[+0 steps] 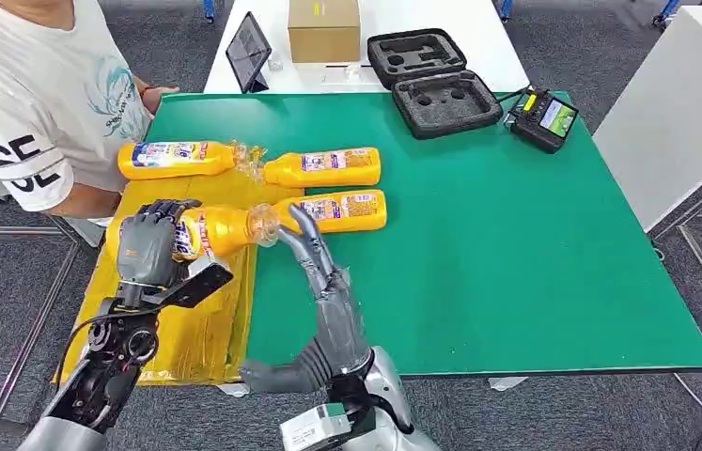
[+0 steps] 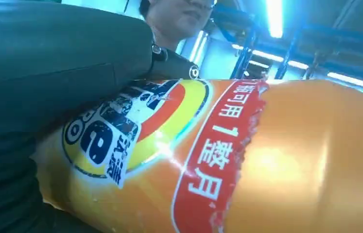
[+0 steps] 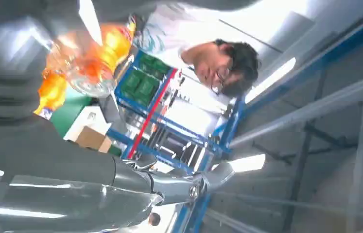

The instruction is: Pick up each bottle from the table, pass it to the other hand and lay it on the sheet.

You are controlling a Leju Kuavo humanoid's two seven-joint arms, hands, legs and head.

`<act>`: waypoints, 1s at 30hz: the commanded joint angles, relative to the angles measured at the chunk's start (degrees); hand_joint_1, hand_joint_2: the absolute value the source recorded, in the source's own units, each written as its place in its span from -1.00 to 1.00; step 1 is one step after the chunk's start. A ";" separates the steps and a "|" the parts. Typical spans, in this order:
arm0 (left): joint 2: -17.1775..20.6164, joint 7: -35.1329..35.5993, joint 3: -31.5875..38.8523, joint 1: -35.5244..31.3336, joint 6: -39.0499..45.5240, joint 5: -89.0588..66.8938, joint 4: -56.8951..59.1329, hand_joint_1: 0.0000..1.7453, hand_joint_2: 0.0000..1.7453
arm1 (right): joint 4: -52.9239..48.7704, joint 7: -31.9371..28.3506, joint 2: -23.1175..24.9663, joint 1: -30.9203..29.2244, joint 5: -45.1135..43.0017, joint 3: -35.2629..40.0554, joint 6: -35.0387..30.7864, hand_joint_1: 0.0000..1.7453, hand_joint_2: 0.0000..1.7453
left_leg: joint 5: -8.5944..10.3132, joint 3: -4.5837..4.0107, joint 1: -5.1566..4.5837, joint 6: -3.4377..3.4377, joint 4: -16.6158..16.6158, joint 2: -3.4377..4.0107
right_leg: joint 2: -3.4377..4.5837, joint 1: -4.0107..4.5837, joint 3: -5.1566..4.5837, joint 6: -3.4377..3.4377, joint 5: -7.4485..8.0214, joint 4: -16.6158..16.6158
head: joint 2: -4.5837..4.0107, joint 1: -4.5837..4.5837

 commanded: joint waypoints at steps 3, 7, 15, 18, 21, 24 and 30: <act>3.64 7.98 -9.45 -12.69 -10.23 -15.46 25.22 1.00 1.00 | 12.26 1.12 -0.23 -6.75 0.78 5.29 4.11 -1.00 1.00 | -0.03 0.17 0.02 -0.04 -0.04 -0.12 | -0.04 0.02 0.21 -0.03 -0.05 -0.04 | 0.00 0.00; 3.33 6.83 -10.55 -15.47 -16.62 -16.62 33.73 1.00 1.00 | 12.67 1.15 -0.15 -6.45 0.89 5.49 4.64 -1.00 1.00 | -0.02 0.12 0.02 -0.03 -0.04 -0.13 | -0.01 0.01 0.15 -0.03 -0.03 -0.04 | 0.00 0.00; 3.24 6.57 -10.50 -15.57 -17.20 -16.51 34.46 1.00 1.00 | 12.30 1.21 -0.26 -6.34 0.92 5.29 4.69 -1.00 1.00 | -0.06 0.13 0.03 -0.03 -0.02 -0.12 | -0.01 0.03 0.18 -0.03 -0.06 -0.04 | 0.00 0.00; 3.34 6.26 -10.73 -15.93 -20.83 -16.50 36.68 1.00 1.00 | 12.53 1.19 -0.34 -6.25 0.85 5.21 4.92 -1.00 1.00 | -0.06 0.16 0.02 -0.03 -0.03 -0.07 | 0.07 0.02 0.20 -0.03 -0.04 -0.04 | 0.00 0.00; 2.50 1.60 -7.61 -16.07 -25.92 -11.61 38.58 1.00 1.00 | 13.17 1.10 -0.52 -6.24 0.51 5.32 5.18 -1.00 1.00 | -0.06 0.22 0.01 -0.04 -0.06 -0.09 | 0.06 0.00 0.26 -0.03 -0.04 -0.05 | 0.00 0.00; 2.21 -0.30 -6.49 -16.43 -28.64 -9.36 40.34 1.00 1.00 | 13.49 0.91 -0.53 -6.08 1.52 5.42 4.33 -1.00 1.00 | -0.06 0.27 0.01 -0.04 -0.08 -0.04 | 0.10 0.00 0.30 -0.03 -0.03 -0.08 | 0.00 0.02; 0.92 -6.60 -3.07 -15.64 -36.26 -1.84 40.58 -1.00 1.00 | 13.79 1.83 -0.40 -5.83 1.76 5.15 4.85 -1.00 1.00 | -0.07 0.47 -0.02 -0.02 -0.14 -0.02 | 0.13 -0.03 0.49 -0.02 -0.04 -0.11 | 0.00 0.00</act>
